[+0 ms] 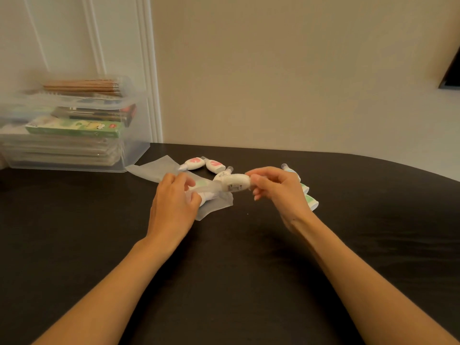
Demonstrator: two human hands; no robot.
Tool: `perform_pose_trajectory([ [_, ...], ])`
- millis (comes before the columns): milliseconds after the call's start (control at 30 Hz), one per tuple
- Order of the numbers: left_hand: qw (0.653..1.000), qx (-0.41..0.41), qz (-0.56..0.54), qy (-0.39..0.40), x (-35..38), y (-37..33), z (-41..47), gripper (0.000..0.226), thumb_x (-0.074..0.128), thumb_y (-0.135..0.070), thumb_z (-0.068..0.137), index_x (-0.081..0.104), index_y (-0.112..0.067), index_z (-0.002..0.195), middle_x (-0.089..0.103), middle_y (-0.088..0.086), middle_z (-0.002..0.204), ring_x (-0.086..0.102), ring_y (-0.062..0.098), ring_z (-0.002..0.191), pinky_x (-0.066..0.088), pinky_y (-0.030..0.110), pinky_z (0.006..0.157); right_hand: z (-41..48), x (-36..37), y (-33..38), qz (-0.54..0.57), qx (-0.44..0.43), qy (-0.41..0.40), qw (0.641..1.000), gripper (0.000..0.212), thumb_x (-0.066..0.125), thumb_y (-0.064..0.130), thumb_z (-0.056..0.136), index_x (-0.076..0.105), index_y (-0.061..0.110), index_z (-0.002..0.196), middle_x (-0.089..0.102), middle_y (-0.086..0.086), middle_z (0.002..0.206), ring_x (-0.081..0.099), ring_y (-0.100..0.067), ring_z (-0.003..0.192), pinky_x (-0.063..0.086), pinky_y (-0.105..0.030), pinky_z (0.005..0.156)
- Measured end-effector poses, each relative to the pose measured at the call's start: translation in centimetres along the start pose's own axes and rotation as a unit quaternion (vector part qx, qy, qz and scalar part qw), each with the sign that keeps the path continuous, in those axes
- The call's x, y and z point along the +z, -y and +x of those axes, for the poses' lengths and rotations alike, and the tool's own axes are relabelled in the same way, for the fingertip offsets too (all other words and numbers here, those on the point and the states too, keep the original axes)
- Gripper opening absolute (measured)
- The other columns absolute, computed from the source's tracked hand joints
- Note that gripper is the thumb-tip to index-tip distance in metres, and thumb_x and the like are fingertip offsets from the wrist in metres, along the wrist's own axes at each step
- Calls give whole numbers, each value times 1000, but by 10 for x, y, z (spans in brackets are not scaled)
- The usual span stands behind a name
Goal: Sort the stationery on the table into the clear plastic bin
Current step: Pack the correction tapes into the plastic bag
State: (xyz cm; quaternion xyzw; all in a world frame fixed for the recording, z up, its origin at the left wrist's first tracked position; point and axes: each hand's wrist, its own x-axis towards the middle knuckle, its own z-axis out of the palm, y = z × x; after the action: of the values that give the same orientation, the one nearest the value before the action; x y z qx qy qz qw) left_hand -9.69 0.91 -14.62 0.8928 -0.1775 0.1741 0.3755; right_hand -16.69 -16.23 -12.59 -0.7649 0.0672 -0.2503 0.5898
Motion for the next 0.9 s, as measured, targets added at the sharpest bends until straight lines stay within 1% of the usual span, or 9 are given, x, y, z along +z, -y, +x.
perform_pose_trajectory([
  [67,1000,11,-4,-5,1,1,1,16,51,-18,92,59,-13,105,50,4,111,47,13,93,35,24,72,-4,6,7,21,-7,61,998,18,57,0,88,68,14,84,65,-7,77,57,-5,56,52,-17,57],
  [133,1000,17,-12,-7,2,2,3,16,51,-19,94,62,-12,102,52,5,111,50,14,93,37,24,73,-8,17,6,-53,-16,81,995,14,58,3,87,67,14,85,65,-6,80,60,-5,59,54,-18,61],
  [267,1000,16,-13,-17,0,3,5,13,54,-18,92,64,-13,99,56,4,103,51,13,89,39,25,72,-12,35,-7,-229,-82,-43,969,9,62,15,88,60,16,97,58,6,89,60,-8,81,52,-19,74],
  [333,1000,-1,10,-8,-1,2,4,8,58,-19,89,61,-16,96,53,2,99,50,14,90,43,28,73,-13,38,-8,-275,-108,-52,954,9,60,15,89,56,13,97,54,5,88,56,-11,81,50,-22,73],
  [467,999,-21,23,12,-4,1,4,5,58,-19,88,54,-18,85,49,2,94,48,14,85,37,21,62,-17,45,-6,-373,-206,18,905,10,56,14,91,59,4,94,54,-7,93,52,-19,76,46,-33,71],
  [567,1000,-5,1,15,-4,0,4,7,53,-16,90,54,-16,83,49,2,92,47,14,83,32,21,58,-18,47,-6,-415,-232,66,877,19,55,17,93,61,5,106,55,-8,107,57,-23,82,49,-35,75],
  [700,999,31,1,39,-4,-1,5,13,51,-14,90,50,-16,77,49,0,88,47,15,82,39,26,69,-12,53,-6,-429,-194,69,880,27,48,20,97,58,8,119,49,-7,116,55,-21,90,47,-34,84],
  [833,997,9,-5,74,-6,4,7,22,52,-15,89,43,-23,70,46,-3,83,45,13,80,36,26,68,-9,57,-11,-401,-155,147,891,25,46,22,97,64,10,110,50,-6,115,52,-17,94,45,-31,86],
  [900,996,-4,0,85,-5,5,8,20,52,-16,89,44,-23,71,47,-2,88,46,14,84,37,26,70,-7,56,-12,-366,-135,147,909,23,49,16,96,66,10,111,54,-6,115,53,-17,100,45,-31,91],
])
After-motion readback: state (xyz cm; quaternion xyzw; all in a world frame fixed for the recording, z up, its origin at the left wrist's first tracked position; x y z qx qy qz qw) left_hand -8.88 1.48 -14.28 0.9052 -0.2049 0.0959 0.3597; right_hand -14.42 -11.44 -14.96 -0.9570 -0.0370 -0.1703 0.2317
